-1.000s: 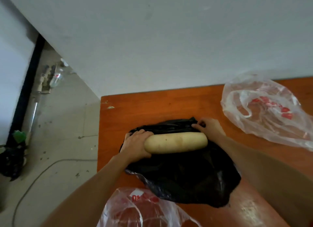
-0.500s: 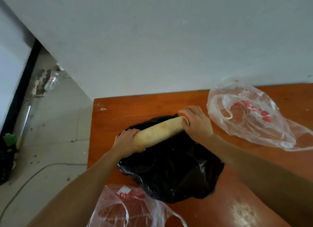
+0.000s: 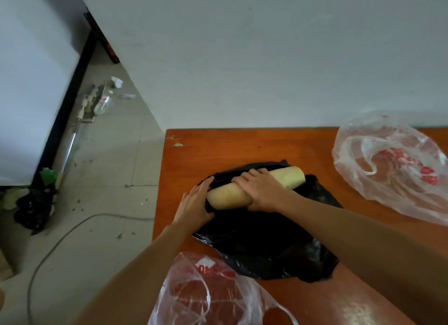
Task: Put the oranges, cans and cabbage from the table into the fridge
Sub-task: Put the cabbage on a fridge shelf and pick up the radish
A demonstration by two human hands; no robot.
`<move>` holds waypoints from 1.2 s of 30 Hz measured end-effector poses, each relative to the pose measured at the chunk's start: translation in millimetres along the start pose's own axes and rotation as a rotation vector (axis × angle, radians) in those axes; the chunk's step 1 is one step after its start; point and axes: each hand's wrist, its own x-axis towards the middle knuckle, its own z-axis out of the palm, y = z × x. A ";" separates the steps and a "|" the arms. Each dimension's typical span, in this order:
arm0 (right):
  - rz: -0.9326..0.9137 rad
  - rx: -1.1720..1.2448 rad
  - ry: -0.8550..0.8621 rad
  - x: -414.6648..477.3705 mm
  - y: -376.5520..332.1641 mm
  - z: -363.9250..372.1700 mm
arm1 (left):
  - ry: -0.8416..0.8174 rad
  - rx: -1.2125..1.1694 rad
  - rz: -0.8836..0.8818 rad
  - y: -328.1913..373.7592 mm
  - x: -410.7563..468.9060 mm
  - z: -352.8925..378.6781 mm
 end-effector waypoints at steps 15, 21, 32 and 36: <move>0.356 0.443 0.431 -88.3 26.5 -79.8 | -0.200 0.563 0.090 34.2 3.9 -18.0; 0.458 0.491 0.744 -142.0 25.3 -129.7 | 0.070 0.647 0.248 90.6 -3.7 -52.6; 0.712 0.344 0.960 -340.0 28.9 -132.4 | 0.201 0.773 0.536 267.5 -51.8 -66.9; 0.882 0.287 0.905 -443.8 22.8 -90.3 | 0.204 0.799 0.701 340.3 -99.9 -21.3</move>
